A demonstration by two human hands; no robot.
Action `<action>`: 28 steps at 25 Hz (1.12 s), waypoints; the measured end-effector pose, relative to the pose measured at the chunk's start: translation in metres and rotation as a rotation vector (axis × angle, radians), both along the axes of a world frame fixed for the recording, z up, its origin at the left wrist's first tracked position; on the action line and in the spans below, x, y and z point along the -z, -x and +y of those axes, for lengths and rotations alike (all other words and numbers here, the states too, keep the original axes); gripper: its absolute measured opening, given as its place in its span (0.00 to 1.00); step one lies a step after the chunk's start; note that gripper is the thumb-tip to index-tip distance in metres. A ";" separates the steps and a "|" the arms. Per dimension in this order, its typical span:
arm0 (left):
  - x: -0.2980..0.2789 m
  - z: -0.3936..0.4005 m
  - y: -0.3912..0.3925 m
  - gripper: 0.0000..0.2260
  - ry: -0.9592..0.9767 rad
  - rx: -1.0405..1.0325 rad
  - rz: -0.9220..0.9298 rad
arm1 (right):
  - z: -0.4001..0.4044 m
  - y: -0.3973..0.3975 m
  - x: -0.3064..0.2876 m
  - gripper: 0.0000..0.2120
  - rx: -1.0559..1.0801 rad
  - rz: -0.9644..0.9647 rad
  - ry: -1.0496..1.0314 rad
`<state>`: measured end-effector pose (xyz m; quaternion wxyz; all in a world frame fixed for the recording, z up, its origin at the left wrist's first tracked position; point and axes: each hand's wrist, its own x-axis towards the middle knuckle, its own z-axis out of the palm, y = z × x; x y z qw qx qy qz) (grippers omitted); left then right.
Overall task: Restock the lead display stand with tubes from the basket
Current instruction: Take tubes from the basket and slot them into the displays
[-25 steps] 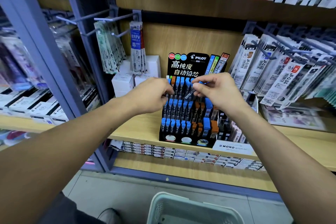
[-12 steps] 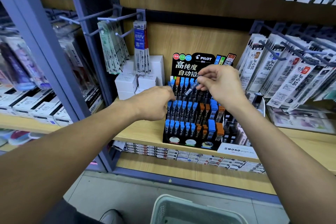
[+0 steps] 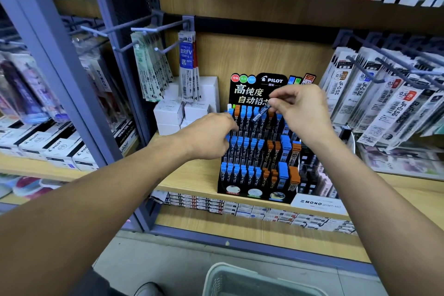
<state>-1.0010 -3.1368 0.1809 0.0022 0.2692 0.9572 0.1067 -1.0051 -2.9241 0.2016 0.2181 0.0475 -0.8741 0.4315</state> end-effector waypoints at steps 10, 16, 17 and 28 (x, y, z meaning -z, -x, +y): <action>-0.002 0.006 0.002 0.21 -0.041 -0.019 0.018 | 0.007 0.001 -0.012 0.06 0.015 -0.015 0.013; -0.002 0.013 0.003 0.21 -0.059 0.002 0.040 | 0.008 -0.001 -0.008 0.06 -0.036 -0.055 -0.016; -0.003 0.014 0.004 0.21 -0.073 0.000 0.039 | 0.009 -0.001 -0.008 0.06 -0.040 -0.062 0.000; -0.004 0.031 0.009 0.17 -0.305 -0.112 -0.007 | 0.010 -0.003 -0.007 0.04 -0.041 0.031 -0.110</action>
